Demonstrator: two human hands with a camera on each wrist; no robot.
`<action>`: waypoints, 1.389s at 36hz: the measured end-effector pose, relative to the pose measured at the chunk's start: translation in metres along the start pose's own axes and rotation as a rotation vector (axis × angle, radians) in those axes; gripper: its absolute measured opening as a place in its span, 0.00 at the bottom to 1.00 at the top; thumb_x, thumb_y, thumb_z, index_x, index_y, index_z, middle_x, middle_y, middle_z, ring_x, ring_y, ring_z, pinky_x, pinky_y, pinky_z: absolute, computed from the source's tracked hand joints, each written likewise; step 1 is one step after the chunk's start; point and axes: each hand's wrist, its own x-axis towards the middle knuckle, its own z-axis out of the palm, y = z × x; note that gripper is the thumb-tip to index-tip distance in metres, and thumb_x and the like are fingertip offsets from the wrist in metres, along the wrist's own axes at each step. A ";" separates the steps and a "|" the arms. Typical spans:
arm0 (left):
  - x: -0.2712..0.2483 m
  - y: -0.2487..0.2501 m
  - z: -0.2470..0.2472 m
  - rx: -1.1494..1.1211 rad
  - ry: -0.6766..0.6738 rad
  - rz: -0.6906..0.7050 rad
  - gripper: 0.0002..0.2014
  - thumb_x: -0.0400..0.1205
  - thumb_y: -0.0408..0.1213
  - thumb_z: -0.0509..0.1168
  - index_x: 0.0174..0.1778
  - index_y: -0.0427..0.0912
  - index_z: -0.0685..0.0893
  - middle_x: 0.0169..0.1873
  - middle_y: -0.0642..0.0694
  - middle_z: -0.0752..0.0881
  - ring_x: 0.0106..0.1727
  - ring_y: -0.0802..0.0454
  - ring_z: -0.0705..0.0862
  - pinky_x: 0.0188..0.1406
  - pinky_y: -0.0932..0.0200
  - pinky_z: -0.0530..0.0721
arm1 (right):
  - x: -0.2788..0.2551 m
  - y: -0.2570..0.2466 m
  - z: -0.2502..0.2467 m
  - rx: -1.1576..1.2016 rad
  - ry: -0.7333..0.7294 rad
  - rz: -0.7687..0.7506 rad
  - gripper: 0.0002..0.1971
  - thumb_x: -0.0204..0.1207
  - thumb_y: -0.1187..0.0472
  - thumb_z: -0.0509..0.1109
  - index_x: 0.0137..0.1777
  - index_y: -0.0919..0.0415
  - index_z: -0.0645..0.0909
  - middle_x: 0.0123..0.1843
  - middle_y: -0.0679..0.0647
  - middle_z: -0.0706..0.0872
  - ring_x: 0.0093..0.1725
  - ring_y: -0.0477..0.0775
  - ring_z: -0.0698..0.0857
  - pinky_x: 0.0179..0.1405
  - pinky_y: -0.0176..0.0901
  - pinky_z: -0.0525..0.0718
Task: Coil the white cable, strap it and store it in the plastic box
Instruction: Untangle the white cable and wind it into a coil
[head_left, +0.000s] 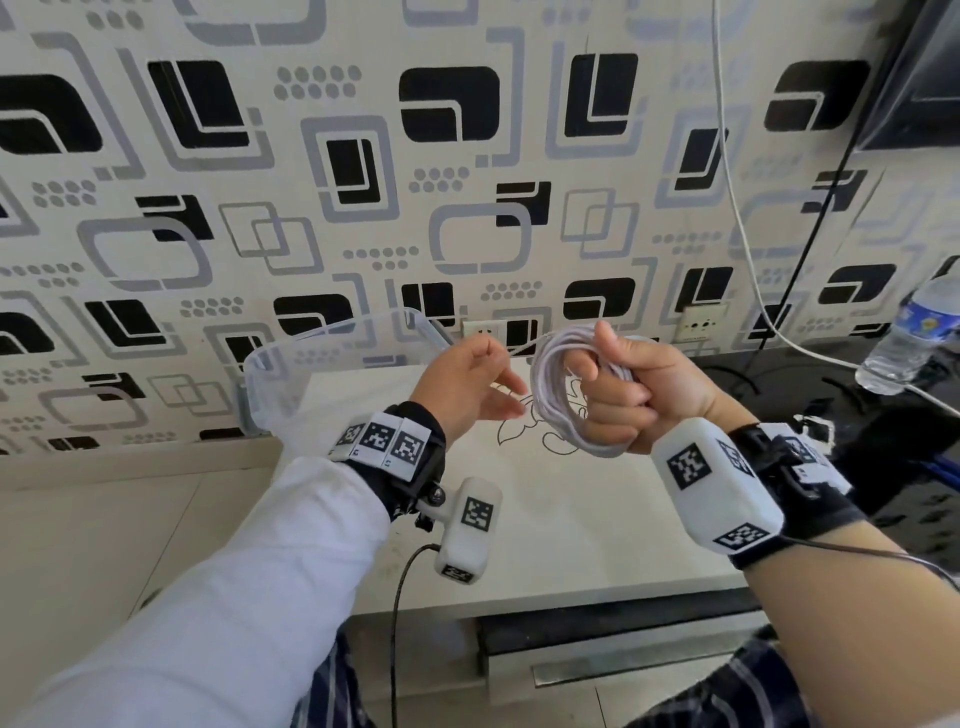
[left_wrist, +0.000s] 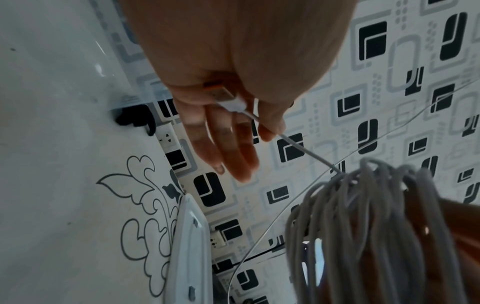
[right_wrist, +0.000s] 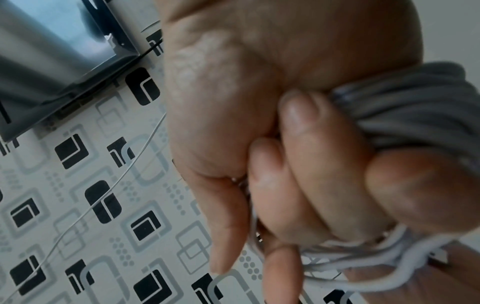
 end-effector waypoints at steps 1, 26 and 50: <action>-0.002 0.000 0.002 0.024 -0.014 0.001 0.10 0.89 0.36 0.57 0.43 0.38 0.78 0.36 0.41 0.86 0.30 0.43 0.86 0.38 0.50 0.88 | 0.000 -0.001 -0.001 0.019 0.000 -0.022 0.19 0.85 0.49 0.58 0.49 0.67 0.77 0.21 0.49 0.63 0.16 0.48 0.61 0.25 0.40 0.76; -0.014 0.006 0.036 -0.265 -0.105 -0.120 0.17 0.82 0.22 0.52 0.59 0.26 0.83 0.42 0.35 0.87 0.40 0.47 0.87 0.52 0.49 0.87 | 0.031 0.012 -0.003 0.080 0.354 -0.486 0.20 0.84 0.45 0.52 0.43 0.62 0.71 0.18 0.48 0.55 0.16 0.47 0.55 0.25 0.39 0.76; -0.008 0.005 0.035 -0.318 -0.110 -0.064 0.22 0.91 0.46 0.49 0.65 0.35 0.82 0.61 0.25 0.84 0.64 0.29 0.83 0.66 0.34 0.81 | 0.031 0.012 0.000 0.068 0.221 -0.404 0.19 0.83 0.46 0.52 0.44 0.62 0.73 0.18 0.48 0.56 0.15 0.47 0.55 0.23 0.38 0.72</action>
